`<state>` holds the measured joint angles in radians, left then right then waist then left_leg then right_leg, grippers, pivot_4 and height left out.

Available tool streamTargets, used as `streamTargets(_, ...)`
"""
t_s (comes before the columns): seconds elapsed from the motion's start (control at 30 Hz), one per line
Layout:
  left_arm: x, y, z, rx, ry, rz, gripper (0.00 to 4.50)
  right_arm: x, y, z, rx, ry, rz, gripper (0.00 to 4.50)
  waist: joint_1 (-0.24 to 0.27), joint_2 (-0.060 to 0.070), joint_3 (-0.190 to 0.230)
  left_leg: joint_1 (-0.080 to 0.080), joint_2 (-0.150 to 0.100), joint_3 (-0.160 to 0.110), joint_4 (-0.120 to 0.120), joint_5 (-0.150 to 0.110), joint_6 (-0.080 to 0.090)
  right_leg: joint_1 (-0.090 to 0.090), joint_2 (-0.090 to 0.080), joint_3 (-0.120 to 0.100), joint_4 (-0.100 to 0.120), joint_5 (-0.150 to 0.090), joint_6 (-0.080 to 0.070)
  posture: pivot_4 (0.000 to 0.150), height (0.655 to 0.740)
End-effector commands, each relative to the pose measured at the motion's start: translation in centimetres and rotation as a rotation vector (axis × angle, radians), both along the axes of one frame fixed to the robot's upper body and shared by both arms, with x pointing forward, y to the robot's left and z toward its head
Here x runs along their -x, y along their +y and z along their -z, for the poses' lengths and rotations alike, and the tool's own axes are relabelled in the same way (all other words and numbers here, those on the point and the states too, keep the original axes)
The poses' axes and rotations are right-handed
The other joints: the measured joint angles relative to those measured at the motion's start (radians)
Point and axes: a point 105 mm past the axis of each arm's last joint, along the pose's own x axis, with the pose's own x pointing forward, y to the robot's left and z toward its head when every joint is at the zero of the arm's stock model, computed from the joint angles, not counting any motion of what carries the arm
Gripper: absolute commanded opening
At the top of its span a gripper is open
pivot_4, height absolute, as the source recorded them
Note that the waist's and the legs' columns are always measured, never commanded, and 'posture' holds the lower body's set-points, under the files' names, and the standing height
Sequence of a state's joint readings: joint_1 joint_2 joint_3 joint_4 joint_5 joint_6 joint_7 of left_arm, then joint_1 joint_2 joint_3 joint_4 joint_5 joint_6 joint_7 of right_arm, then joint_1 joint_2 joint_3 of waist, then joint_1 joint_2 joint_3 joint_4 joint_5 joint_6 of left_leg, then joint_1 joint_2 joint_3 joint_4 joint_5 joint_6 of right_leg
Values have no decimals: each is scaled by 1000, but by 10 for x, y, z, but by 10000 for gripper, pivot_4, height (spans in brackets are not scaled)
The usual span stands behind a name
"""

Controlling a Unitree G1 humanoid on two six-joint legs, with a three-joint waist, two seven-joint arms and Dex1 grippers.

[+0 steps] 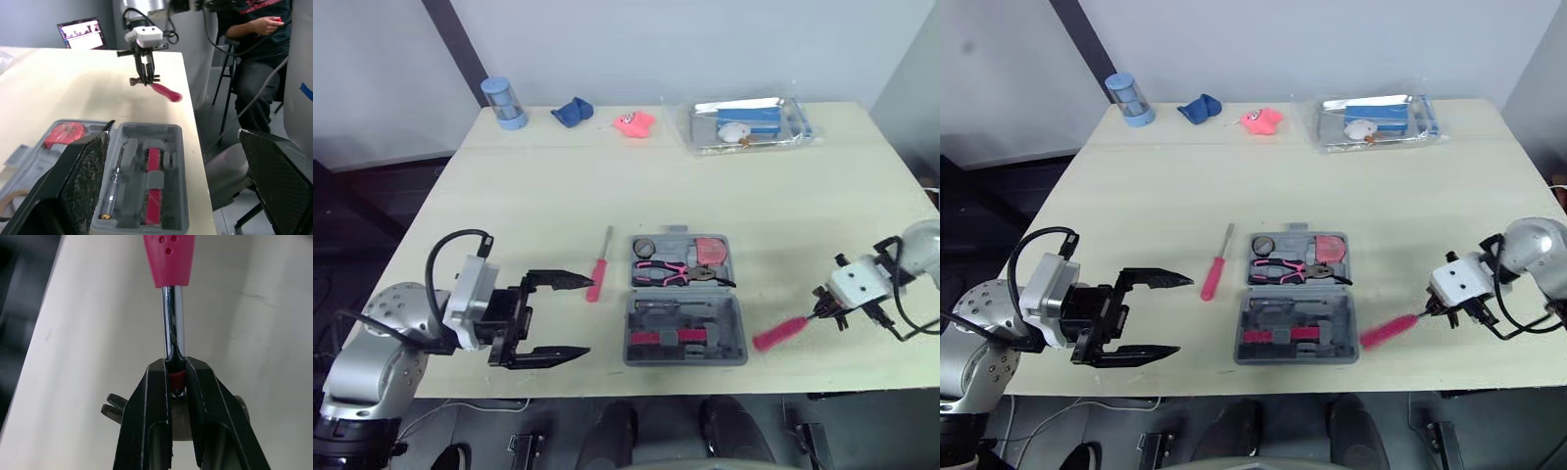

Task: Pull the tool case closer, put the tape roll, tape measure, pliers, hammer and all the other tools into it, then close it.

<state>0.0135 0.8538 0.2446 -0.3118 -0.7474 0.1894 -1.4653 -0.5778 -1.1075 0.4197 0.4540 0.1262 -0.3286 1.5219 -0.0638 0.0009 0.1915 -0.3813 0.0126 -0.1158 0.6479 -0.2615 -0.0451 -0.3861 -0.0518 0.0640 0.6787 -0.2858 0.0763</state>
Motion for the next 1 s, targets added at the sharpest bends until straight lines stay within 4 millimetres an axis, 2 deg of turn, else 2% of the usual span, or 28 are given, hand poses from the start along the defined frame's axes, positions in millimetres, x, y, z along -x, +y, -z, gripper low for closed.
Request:
streamTargets(0.03, 3, -4, -6, 11, -30, 15, 45000, -5, -10, -22, -98, -56, 376, 322, 7, 0, 0, 0, 0, 0, 0, 0, 0, 0, 0, 0, 0, 0, 0, 1500, 7400)
streamTargets(0.27, 3, -9, -7, 17, -29, 36, 45000, 6, 2, -14, -181, 32, 932, 322, 7, 0, 0, -1, 0, 1, 1, 0, 0, -1, 1, 0, 0, 0, 0, 1500, 7400)
streamTargets(0.47, 4, -10, -9, 19, -29, 41, 45000, 9, 10, -8, -276, 60, 1235, 322, 19, 0, 0, -3, 0, 0, 1, 0, 0, -2, 0, 0, -1, 0, 0, 1500, 7400)
streamTargets(0.73, 9, -16, -13, 42, -23, 55, 45000, 21, 30, 13, -343, 150, 1398, 322, 22, -1, -1, -4, 0, -1, 0, 0, 0, -3, 1, -1, -1, 0, 0, 1500, 7400)
streamTargets(0.97, 9, -17, -13, 40, -15, 60, 45000, 20, 20, 30, -296, 83, 1487, 322, 22, -1, -1, -4, 0, 0, 0, 0, 0, -4, 1, 0, 0, 0, 0, 1500, 7400)
streamTargets(1.0, 9, -18, -13, 39, -15, 61, 45000, 19, 21, 31, -304, 83, 1489, 4789, 22, -1, -1, -4, 0, 0, 0, 0, 0, -4, 1, 0, 0, 0, 0, 1500, 7400)
